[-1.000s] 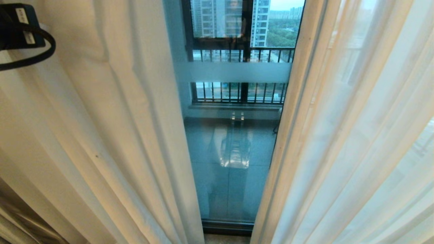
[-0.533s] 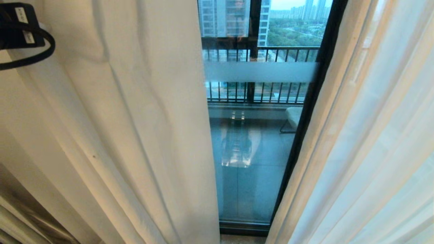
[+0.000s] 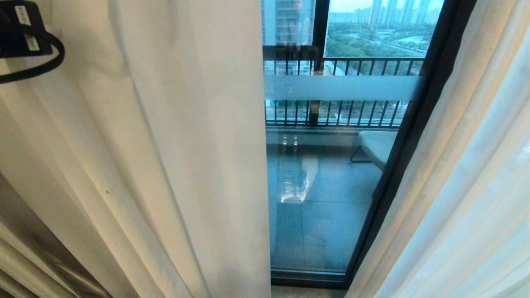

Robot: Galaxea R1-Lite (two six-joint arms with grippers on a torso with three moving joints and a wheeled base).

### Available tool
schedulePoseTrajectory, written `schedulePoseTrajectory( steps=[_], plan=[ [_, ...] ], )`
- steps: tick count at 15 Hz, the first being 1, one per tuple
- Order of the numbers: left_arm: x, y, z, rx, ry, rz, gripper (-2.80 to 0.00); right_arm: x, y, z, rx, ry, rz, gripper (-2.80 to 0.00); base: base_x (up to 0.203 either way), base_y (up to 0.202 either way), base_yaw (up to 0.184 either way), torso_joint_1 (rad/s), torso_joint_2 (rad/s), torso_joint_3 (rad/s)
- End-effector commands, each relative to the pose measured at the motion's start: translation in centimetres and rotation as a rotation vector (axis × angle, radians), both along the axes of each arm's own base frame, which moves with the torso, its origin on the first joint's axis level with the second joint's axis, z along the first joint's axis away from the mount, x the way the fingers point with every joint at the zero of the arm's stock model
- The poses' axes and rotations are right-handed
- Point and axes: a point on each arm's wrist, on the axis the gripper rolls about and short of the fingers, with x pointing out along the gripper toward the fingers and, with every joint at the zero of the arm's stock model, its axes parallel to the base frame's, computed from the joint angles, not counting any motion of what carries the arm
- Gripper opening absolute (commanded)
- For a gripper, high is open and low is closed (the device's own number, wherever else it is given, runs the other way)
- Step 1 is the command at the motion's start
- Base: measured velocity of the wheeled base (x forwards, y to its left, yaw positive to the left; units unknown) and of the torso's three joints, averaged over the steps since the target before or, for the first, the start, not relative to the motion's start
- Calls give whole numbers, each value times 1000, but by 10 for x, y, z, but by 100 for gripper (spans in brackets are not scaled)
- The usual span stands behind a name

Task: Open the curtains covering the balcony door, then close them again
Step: Pull the inner curtains open on both sides

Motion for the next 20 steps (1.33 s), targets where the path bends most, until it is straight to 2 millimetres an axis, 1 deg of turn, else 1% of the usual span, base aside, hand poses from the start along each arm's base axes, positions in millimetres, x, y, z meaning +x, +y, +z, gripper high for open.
schedulePoseTrajectory(
  steps=[1, 17, 20],
  plan=[
    [0, 0, -1, 0, 5, 4, -280, 0, 0, 0, -1, 1, 0, -280, 0, 184, -1, 4, 2, 2],
    [1, 0, -2, 1, 9, 4, -280, 0, 0, 0, -1, 1, 1, -280, 0, 184, -1, 2, 4, 2],
    [0, 0, -2, 1, 6, 4, -280, 0, 0, 0, -1, 1, 0, -280, 0, 143, -2, 3, 4, 1]
  ],
)
